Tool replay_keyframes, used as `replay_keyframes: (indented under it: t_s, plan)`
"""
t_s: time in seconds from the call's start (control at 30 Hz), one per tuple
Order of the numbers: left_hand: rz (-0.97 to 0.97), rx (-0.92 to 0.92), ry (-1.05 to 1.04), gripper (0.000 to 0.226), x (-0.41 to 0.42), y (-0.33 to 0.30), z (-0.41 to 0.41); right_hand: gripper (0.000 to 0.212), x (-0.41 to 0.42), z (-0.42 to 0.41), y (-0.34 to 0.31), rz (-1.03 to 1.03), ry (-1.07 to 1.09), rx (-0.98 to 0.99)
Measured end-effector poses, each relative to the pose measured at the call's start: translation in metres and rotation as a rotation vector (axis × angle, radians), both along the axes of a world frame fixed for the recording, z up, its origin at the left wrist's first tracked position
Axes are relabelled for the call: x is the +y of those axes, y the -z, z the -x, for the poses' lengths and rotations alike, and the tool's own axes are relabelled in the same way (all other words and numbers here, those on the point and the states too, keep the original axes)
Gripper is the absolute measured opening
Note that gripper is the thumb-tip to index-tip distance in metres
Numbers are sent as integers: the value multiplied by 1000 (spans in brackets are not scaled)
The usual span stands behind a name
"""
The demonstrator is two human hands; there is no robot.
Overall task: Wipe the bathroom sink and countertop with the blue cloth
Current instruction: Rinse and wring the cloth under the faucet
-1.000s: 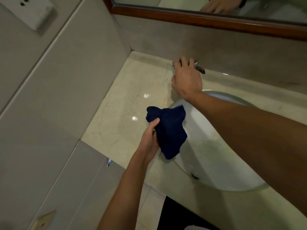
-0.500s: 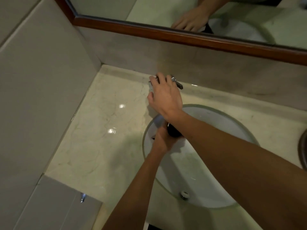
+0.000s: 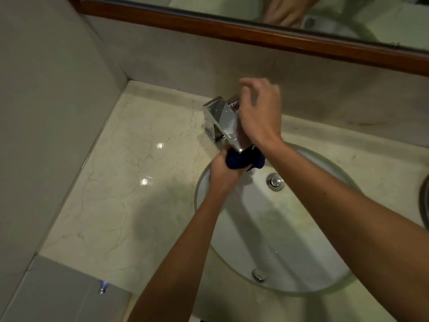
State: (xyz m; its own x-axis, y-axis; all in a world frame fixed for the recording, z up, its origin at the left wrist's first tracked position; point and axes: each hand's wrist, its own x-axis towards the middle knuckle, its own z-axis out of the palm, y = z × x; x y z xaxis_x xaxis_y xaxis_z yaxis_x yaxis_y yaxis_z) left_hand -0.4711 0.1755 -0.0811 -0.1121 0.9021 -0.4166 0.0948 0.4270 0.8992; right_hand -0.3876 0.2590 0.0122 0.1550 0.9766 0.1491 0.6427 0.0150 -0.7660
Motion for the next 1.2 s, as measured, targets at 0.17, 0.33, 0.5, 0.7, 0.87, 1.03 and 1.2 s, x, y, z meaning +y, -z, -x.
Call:
replay_keyframes:
  t_s: [0.17,0.33,0.5,0.7,0.87,1.03,1.2]
  plan:
    - [15,-157,-80,31,2,10,2,24,4,-35,31,63,-142,26]
    - [6,-359,-147,44,4,22,2,22,12,-41,43,-27,-210,-3]
    - [-31,-411,-216,21,-1,26,-6,24,23,-44,57,-18,-166,171]
    - [23,-490,-306,25,-1,29,-15,18,-19,-53,88,-144,205,560]
    - [-32,-361,-194,48,-4,43,-16,39,-65,-54,140,247,306,842]
    - [-23,-262,112,71,-18,48,-12,49,-49,-48,137,694,-91,1022]
    - [-31,-186,67,70,-29,39,-26,59,-46,-43,129,726,-351,1005]
